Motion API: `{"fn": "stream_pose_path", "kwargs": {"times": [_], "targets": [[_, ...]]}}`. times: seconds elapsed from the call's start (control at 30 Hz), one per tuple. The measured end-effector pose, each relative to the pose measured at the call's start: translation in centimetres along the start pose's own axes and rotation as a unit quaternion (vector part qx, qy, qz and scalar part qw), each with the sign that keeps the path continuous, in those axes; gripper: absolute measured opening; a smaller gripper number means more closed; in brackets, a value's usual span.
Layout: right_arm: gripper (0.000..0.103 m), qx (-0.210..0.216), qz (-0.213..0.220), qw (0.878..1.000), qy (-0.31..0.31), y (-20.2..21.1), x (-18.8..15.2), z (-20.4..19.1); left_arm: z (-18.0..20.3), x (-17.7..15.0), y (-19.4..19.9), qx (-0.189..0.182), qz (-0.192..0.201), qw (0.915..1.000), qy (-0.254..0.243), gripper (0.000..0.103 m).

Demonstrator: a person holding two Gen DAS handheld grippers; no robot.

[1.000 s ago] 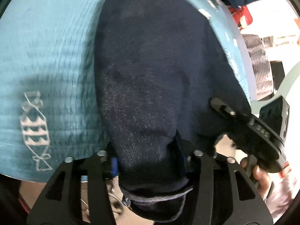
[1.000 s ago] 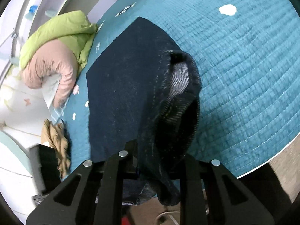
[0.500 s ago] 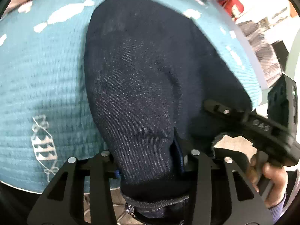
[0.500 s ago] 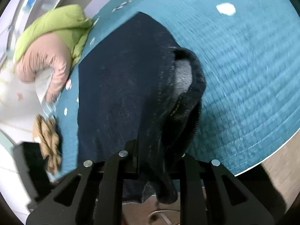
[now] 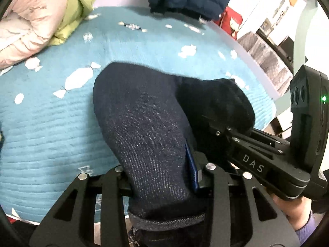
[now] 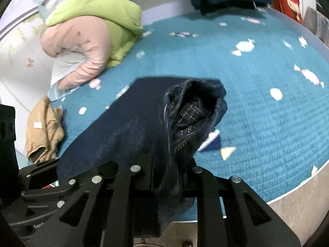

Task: Fold large clothes
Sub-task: 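Carry the jacket bundle with both grippers onto the beige garment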

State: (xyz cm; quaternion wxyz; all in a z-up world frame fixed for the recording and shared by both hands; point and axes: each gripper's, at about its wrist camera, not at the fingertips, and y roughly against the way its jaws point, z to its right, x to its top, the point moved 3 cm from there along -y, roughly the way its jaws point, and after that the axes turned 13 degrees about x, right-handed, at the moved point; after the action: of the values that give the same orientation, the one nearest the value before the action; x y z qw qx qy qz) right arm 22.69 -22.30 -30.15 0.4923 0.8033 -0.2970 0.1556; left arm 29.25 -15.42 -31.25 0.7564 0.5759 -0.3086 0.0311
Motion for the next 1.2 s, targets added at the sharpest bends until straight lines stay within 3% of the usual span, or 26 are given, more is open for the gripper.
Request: {"fn": "stream_pose_path", "kwargs": {"times": [0.2,0.37,0.57,0.73,0.8,0.9,1.03,1.07,1.13,1.17,1.2], "targets": [[0.015,0.037,0.015,0.998,0.058,0.1,2.2,-7.4,-4.7,1.1,5.5,0.005,0.041,0.9988,0.027,0.036],[0.015,0.087,0.022,0.989,0.120,-1.4,4.6,-16.0,-11.7,1.5,11.2,0.027,0.088,0.9937,0.064,0.036],[0.015,0.174,0.033,0.963,0.201,-5.7,8.5,-30.1,-23.2,2.3,19.6,0.089,0.159,0.9764,0.116,0.036],[0.015,0.266,0.041,0.936,0.228,-11.7,10.0,-41.3,-33.5,2.0,25.9,0.182,0.206,0.9514,0.139,0.036],[0.014,0.292,0.024,0.933,0.209,-15.2,9.6,-43.2,-37.2,1.3,26.8,0.216,0.207,0.9443,0.137,0.036],[0.014,0.287,-0.025,0.941,0.175,-21.9,7.5,-43.6,-42.7,-1.1,24.9,0.246,0.178,0.9418,0.144,0.036],[0.014,0.249,-0.116,0.953,0.126,-30.1,2.5,-39.8,-49.1,-7.1,17.4,0.209,0.107,0.9465,0.221,0.038],[0.013,0.239,-0.126,0.955,0.122,-31.4,1.4,-38.6,-49.5,-8.9,15.0,0.208,0.087,0.9483,0.223,0.040],[0.013,0.226,-0.133,0.958,0.117,-32.4,0.4,-37.1,-49.0,-10.6,13.0,0.191,0.088,0.9527,0.219,0.044],[0.013,0.231,-0.135,0.958,0.103,-32.6,0.1,-36.1,-48.7,-10.9,12.6,0.183,0.091,0.9534,0.222,0.052],[0.014,0.239,-0.137,0.957,0.085,-32.8,0.0,-35.1,-48.7,-11.4,12.1,0.178,0.092,0.9519,0.232,0.066]]}}
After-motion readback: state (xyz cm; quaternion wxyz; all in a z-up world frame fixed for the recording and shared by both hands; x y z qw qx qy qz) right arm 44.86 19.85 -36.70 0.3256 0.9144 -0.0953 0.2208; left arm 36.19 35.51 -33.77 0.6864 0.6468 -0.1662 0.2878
